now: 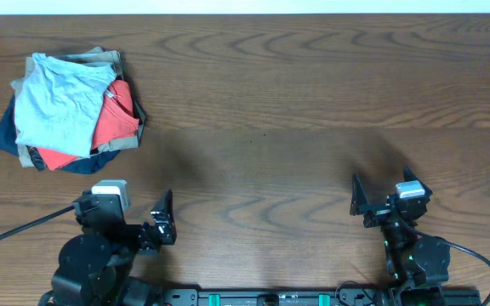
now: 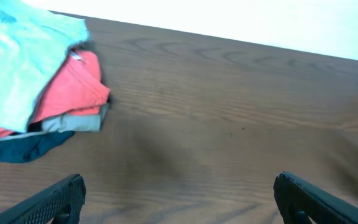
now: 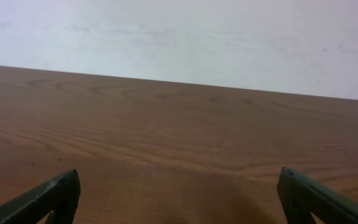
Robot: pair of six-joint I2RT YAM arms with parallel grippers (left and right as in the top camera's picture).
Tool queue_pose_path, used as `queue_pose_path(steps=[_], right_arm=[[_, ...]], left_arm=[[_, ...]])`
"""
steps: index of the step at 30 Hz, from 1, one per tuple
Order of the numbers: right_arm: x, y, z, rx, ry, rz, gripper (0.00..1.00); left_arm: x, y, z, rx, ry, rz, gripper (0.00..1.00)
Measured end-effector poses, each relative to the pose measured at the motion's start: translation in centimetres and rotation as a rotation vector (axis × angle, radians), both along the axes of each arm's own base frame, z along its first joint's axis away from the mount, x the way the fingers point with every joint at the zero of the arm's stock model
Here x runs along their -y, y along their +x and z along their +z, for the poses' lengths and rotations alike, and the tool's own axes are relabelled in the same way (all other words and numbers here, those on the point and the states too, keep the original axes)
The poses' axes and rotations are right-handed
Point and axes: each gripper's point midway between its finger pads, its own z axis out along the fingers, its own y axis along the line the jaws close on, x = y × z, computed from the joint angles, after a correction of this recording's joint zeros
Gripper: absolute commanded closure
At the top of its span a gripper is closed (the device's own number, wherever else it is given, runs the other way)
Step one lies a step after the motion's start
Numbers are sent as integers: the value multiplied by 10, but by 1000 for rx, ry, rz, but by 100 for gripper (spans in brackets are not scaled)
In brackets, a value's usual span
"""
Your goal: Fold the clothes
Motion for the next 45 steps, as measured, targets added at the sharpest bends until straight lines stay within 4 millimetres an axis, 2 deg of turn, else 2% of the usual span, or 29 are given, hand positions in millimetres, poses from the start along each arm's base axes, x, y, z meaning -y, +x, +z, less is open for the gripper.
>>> queue_pose_path(steps=[7,9,14,22,26,30,33,41,45], right_arm=[[0,0,0,0,0,2,1],[-1,0,0,0,0,3,1],[-1,0,0,0,0,3,1],[-1,0,0,0,0,5,1],[-1,0,0,0,0,5,1],[-1,0,0,0,0,6,1],[-1,0,0,0,0,5,1],[-1,0,0,0,0,5,1],[-1,0,0,0,0,6,1]], left_arm=[[-32,-1,-13,-49,12,169,2],[-38,-1,-22,-64,15,201,2],[-42,-5,-60,-91,19,225,2],[-40,20,-97,46,-12,227,2],[-39,38,-98,173,-39,231,2],[-41,57,-85,340,-70,251,2],[-43,63,-84,422,-86,265,2],[-46,64,-102,371,-69,282,2],[-46,63,-102,366,-68,282,2]])
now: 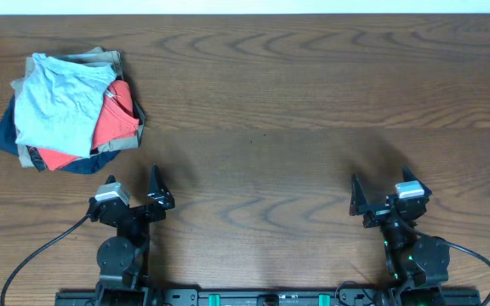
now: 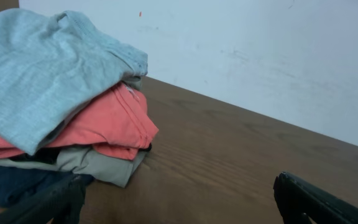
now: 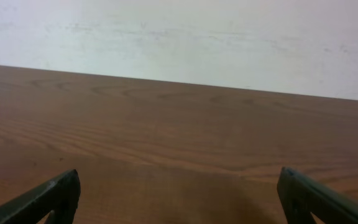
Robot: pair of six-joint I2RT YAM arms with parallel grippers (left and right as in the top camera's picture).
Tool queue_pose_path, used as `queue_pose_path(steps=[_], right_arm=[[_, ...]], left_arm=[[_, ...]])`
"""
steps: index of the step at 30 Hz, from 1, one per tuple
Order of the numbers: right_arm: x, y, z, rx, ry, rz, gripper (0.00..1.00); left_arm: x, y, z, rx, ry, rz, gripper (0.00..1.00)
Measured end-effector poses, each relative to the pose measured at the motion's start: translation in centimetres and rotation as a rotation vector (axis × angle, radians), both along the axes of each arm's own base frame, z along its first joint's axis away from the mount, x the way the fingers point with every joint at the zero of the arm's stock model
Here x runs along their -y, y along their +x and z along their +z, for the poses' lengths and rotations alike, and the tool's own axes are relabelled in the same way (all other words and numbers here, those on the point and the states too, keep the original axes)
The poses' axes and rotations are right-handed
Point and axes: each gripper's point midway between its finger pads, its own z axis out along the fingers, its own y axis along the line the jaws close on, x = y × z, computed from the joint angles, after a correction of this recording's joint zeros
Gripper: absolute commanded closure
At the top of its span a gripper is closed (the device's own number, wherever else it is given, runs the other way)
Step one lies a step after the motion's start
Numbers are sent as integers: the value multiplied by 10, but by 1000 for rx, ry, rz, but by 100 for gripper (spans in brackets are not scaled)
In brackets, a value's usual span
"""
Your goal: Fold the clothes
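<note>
A stack of folded clothes [image 1: 66, 110] lies at the table's far left: a light blue piece on top, then an orange-red one, a grey one and a dark navy one at the bottom. In the left wrist view the stack [image 2: 55, 118] fills the left half. My left gripper [image 1: 133, 189] sits low near the front edge, just below the stack, open and empty, its fingertips [image 2: 316, 199] wide apart. My right gripper [image 1: 379, 190] rests open near the front right, holding nothing, with bare wood between its fingers [image 3: 319, 196].
The brown wooden table [image 1: 296, 102] stretches across the whole view. A pale wall [image 3: 179, 37] stands behind its far edge. Black cables [image 1: 41, 255] run from the arm bases along the front edge.
My left arm has drawn back and lowered to its base near the front edge, now facing the clothes stack from a lower angle. The right arm and the stack have not moved.
</note>
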Motion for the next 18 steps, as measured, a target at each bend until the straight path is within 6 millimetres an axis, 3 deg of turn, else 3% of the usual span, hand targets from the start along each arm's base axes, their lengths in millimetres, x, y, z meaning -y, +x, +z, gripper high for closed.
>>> queue_pose_path(steps=[18], right_arm=[[0,0,0,0,0,0,1]], left_arm=[[0,0,0,-3,1,0,2]])
